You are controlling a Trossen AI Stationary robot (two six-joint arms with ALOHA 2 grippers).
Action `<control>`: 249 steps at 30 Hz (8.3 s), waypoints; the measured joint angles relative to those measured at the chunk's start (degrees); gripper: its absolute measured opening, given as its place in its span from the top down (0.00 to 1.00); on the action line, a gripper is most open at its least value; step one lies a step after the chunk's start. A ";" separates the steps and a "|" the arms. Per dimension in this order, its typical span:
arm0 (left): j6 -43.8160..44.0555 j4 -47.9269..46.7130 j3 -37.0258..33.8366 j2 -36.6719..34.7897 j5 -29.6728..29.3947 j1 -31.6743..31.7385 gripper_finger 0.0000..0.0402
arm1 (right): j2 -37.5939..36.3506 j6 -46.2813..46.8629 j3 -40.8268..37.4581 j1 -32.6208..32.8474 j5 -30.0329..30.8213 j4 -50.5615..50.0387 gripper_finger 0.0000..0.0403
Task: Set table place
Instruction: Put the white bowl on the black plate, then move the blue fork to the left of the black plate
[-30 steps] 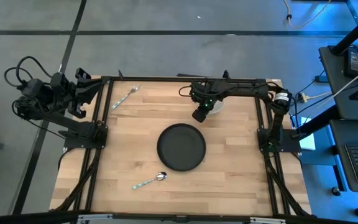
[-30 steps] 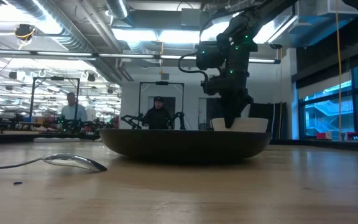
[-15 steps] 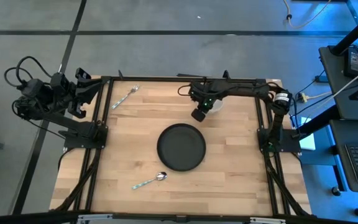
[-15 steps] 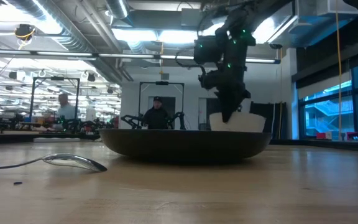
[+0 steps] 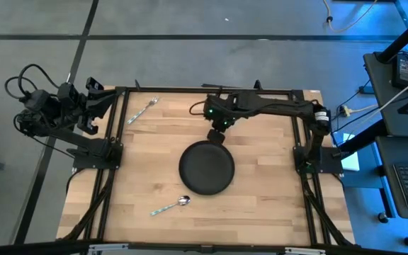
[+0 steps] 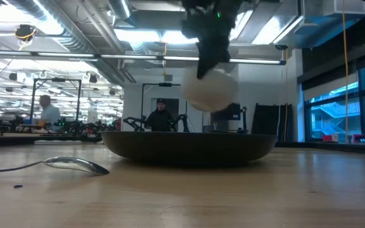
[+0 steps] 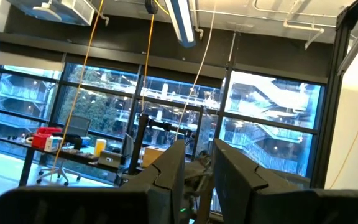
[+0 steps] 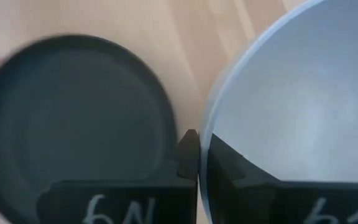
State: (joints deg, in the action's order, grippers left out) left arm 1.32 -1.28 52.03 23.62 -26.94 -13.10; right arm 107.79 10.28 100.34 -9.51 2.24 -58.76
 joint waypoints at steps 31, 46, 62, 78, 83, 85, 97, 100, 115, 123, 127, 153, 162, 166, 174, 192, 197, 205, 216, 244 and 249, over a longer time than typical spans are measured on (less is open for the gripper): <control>1.57 -0.09 0.00 0.00 -0.02 0.02 0.82 | -0.07 -23.10 -7.16 22.36 -5.39 2.18 0.97; 1.67 -0.46 0.00 0.00 -0.02 0.01 0.82 | -0.06 -24.29 -17.16 22.52 -4.90 16.73 0.97; 1.60 -0.46 0.00 0.00 -0.02 0.02 0.82 | 0.64 -24.09 -18.31 22.52 -5.38 19.41 0.97; 1.57 -0.87 0.00 0.02 -0.02 0.01 0.82 | 1.79 -23.85 -18.30 22.52 -5.38 17.64 0.97; 1.55 -0.87 0.00 0.02 -0.02 0.00 0.82 | 1.79 -21.72 -18.30 22.50 -5.40 18.24 0.92; 1.55 -0.90 0.00 0.02 -0.02 0.02 0.82 | 1.79 -19.62 -18.30 22.48 -5.42 18.80 0.90; 1.55 -0.88 0.00 0.02 -0.01 0.01 0.82 | 1.79 -16.27 -18.30 22.48 -5.46 19.16 0.86; 1.55 -0.90 0.00 0.02 -0.01 0.01 0.82 | 1.79 -14.64 -18.30 22.48 -5.46 19.17 0.86; 1.55 -0.90 0.00 0.02 -0.02 0.00 0.82 | 1.79 -7.45 -18.30 22.48 -5.40 19.27 0.86; 1.54 -0.92 0.00 0.02 -0.01 0.02 0.82 | 1.57 -7.35 -17.41 22.48 -5.38 18.12 0.86; 1.55 -0.93 0.00 0.02 -0.01 0.00 0.82 | 1.49 -7.36 -15.67 22.50 -5.38 17.07 0.86; 18.00 -11.17 0.02 0.02 -1.85 0.00 0.82 | 1.42 -7.20 25.48 20.86 -1.92 -19.68 0.86; 29.79 -26.99 0.00 3.21 -5.52 0.02 0.82 | -0.90 -8.99 33.60 20.34 12.63 -19.65 0.86; 30.21 -29.58 0.00 4.92 -5.46 0.01 0.82 | -1.72 -6.71 34.70 20.21 13.13 -19.37 0.86; 37.28 -43.65 0.04 8.90 -4.40 0.02 0.82 | -2.05 -6.08 34.48 20.16 13.18 -18.69 0.86; 38.71 -59.71 0.02 15.30 8.27 12.17 0.82 | -2.05 -2.97 34.46 18.94 13.27 -16.72 0.86; 33.97 -58.02 0.02 19.98 9.14 18.93 0.82 | -2.05 -2.99 34.44 18.94 13.27 -15.21 0.86; 28.09 -54.30 0.02 30.94 17.39 33.97 0.82 | -2.05 -2.48 34.42 18.94 13.10 -14.23 0.86; 11.69 -51.01 0.00 43.29 30.26 60.14 0.82 | -2.05 -1.42 34.42 18.96 11.15 -14.34 0.86; -15.65 -49.16 0.00 67.36 29.26 75.17 0.82 | -2.05 -1.49 34.42 18.94 11.19 -14.40 0.86; -16.67 -47.41 0.00 69.54 26.44 75.75 0.82 | -2.05 -1.33 34.42 18.94 11.19 -14.38 0.86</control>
State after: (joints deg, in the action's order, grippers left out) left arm -15.35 -48.69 52.03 93.15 -0.50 62.65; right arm 105.73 8.95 134.76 9.43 13.43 -73.14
